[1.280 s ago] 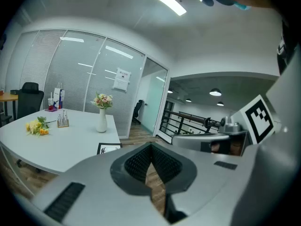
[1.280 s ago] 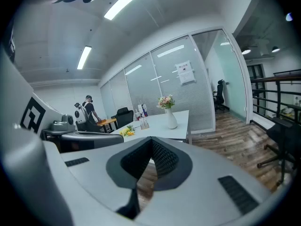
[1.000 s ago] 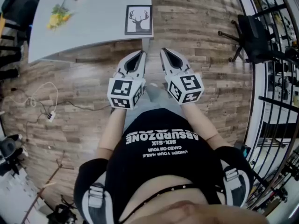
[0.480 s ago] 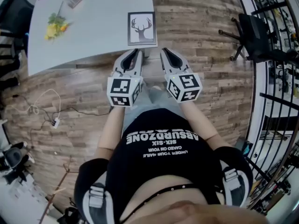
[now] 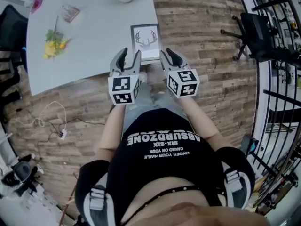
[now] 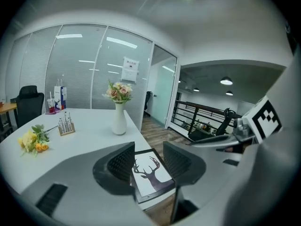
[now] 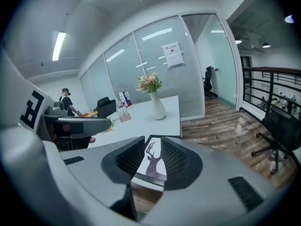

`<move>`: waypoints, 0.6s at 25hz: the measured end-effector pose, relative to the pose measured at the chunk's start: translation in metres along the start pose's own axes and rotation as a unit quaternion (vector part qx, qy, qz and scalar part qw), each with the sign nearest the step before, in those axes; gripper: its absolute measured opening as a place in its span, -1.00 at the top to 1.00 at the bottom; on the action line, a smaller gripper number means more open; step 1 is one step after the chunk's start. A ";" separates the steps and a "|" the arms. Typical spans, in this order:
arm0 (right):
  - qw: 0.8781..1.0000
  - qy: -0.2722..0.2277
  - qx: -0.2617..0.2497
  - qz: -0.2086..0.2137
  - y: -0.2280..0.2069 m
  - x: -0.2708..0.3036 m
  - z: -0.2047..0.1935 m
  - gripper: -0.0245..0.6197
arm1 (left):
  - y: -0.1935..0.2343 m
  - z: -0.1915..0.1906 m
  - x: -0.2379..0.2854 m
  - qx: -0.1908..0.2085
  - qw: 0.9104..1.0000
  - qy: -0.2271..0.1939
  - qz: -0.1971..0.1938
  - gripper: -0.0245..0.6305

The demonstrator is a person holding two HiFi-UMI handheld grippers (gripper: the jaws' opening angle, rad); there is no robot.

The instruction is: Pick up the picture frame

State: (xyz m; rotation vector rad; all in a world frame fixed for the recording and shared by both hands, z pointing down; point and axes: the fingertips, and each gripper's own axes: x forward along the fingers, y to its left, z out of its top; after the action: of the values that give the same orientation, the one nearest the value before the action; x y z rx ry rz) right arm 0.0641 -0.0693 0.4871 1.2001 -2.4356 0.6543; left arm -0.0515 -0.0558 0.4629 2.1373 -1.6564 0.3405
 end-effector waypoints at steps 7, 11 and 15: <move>0.998 0.055 0.017 -0.025 -0.018 0.049 -0.024 0.59 | 0.028 -0.042 0.050 -0.012 0.997 0.076 -0.020 0.29; 0.996 0.083 0.022 -0.035 -0.030 0.071 -0.040 0.59 | 0.037 -0.072 0.073 -0.022 0.991 0.124 -0.034 0.29; 0.992 0.108 0.021 -0.054 -0.043 0.087 -0.059 0.58 | 0.044 -0.094 0.089 -0.041 0.988 0.145 -0.039 0.29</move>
State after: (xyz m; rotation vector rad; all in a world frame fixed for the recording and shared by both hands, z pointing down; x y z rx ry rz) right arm 0.0541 -0.1168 0.5903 1.2016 -2.1740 0.7640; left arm -0.0653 -0.0981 0.5927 1.9766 -1.3949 0.5232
